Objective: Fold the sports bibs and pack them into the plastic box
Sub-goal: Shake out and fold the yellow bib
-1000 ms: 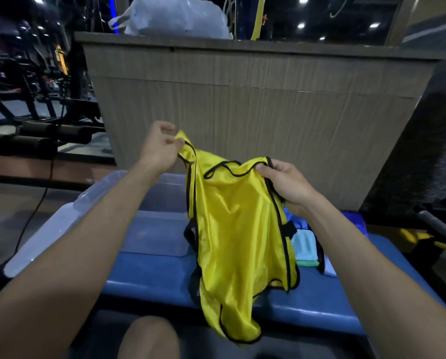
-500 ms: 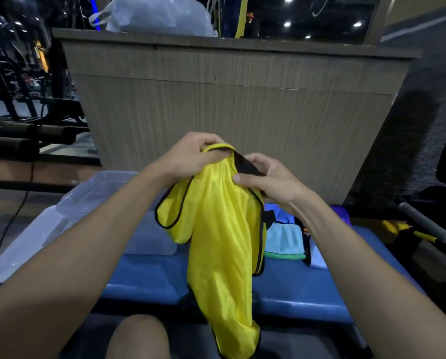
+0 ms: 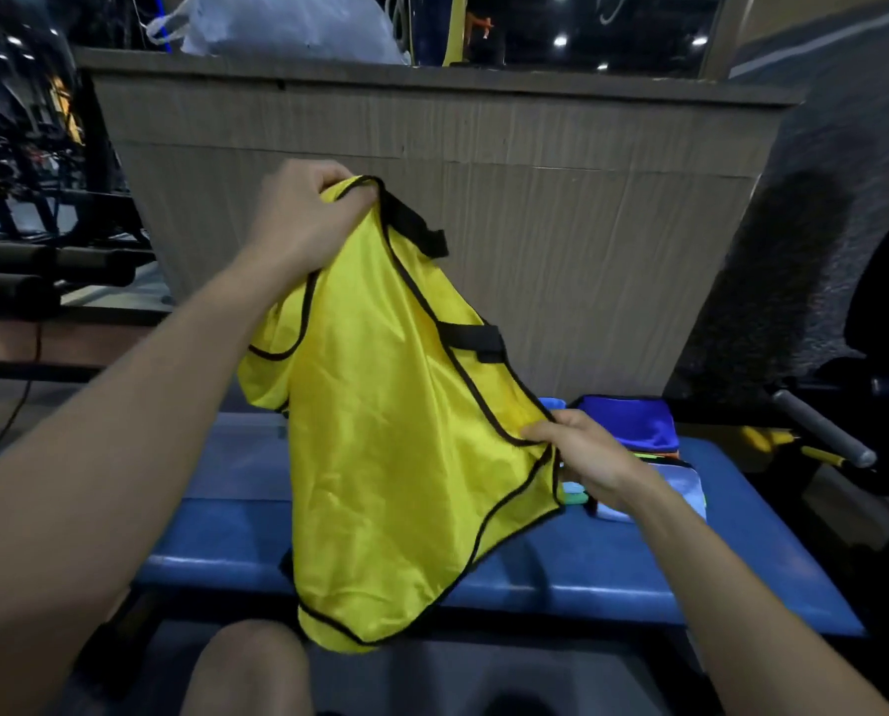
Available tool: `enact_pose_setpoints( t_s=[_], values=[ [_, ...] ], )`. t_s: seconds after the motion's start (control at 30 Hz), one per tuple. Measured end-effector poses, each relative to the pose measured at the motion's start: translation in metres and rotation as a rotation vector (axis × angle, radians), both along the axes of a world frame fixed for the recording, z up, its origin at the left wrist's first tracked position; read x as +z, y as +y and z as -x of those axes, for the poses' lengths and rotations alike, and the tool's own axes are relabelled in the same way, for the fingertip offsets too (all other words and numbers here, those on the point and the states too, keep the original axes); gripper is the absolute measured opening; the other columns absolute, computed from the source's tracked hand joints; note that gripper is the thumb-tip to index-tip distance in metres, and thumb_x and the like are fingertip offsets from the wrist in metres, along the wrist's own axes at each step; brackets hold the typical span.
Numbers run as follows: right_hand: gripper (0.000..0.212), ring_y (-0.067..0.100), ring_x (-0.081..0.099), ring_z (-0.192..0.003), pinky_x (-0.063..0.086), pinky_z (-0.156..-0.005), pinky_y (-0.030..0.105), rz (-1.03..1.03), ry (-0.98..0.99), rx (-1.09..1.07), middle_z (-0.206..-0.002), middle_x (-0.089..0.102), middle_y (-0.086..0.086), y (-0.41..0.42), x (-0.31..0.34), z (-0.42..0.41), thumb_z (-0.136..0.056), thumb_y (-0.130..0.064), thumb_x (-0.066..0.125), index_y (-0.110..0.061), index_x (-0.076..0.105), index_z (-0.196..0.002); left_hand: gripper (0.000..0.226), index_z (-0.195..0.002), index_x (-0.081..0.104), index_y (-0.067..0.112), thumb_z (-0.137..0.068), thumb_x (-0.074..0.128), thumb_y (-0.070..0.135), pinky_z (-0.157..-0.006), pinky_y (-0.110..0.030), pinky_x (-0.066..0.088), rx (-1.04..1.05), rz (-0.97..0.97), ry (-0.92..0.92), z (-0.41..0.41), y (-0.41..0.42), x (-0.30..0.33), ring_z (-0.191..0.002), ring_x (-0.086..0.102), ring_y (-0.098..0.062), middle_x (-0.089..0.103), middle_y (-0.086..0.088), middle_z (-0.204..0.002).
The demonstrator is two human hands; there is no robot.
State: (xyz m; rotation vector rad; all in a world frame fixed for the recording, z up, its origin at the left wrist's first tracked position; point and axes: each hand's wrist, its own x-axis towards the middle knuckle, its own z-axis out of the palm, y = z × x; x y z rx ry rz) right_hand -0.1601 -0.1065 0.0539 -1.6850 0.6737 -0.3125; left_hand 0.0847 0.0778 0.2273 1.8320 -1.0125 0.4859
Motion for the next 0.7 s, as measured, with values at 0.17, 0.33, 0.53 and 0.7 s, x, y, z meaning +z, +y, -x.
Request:
enact_pose_setpoints(
  t_s=[0.17, 0.33, 0.53, 0.7],
  values=[
    [0.022, 0.028, 0.074, -0.089, 0.062, -0.084, 0.038, -0.227, -0.137, 0.123, -0.106, 0.074, 0.022, -0.001, 0.038, 0.015, -0.096, -0.013, 0.062, 0.004, 0.072, -0.105, 0.017, -0.1, 0.075, 0.025, -0.094, 0.064, 0.036, -0.081, -0.029, 0.041, 0.054, -0.233, -0.045, -0.006, -0.004, -0.014, -0.101, 0.063, -0.019, 0.068, 0.006, -0.098],
    [0.024, 0.022, 0.075, -0.079, 0.062, -0.075, 0.031, -0.161, -0.255, 0.267, -0.092, 0.076, 0.016, 0.022, 0.083, -0.006, -0.102, -0.009, 0.052, 0.0, 0.073, -0.095, 0.027, -0.12, 0.07, 0.013, -0.094, 0.07, 0.022, -0.082, -0.02, 0.039, -0.199, -0.519, 0.052, 0.006, -0.019, -0.04, -0.11, 0.061, -0.016, 0.068, -0.001, -0.116],
    [0.018, 0.035, 0.058, -0.09, 0.05, -0.081, 0.047, -0.106, -0.331, 0.059, -0.096, 0.062, 0.027, 0.033, 0.101, -0.047, -0.095, -0.016, 0.062, 0.002, 0.069, -0.095, 0.017, -0.097, 0.066, 0.008, -0.09, 0.077, 0.019, -0.074, -0.025, 0.05, -0.513, -0.203, 0.114, 0.043, 0.001, -0.051, -0.08, 0.063, -0.009, 0.069, -0.002, -0.09],
    [0.03, 0.027, 0.06, -0.074, 0.051, -0.079, 0.046, -0.115, -0.339, 0.075, -0.078, 0.063, 0.013, 0.052, 0.104, -0.069, -0.1, -0.007, 0.053, -0.01, 0.073, -0.078, 0.023, -0.09, 0.069, 0.016, -0.08, 0.085, 0.027, -0.062, -0.018, 0.046, -0.435, -0.24, -0.123, 0.068, 0.0, -0.063, -0.062, 0.057, 0.003, 0.066, 0.009, -0.074]
  ],
)
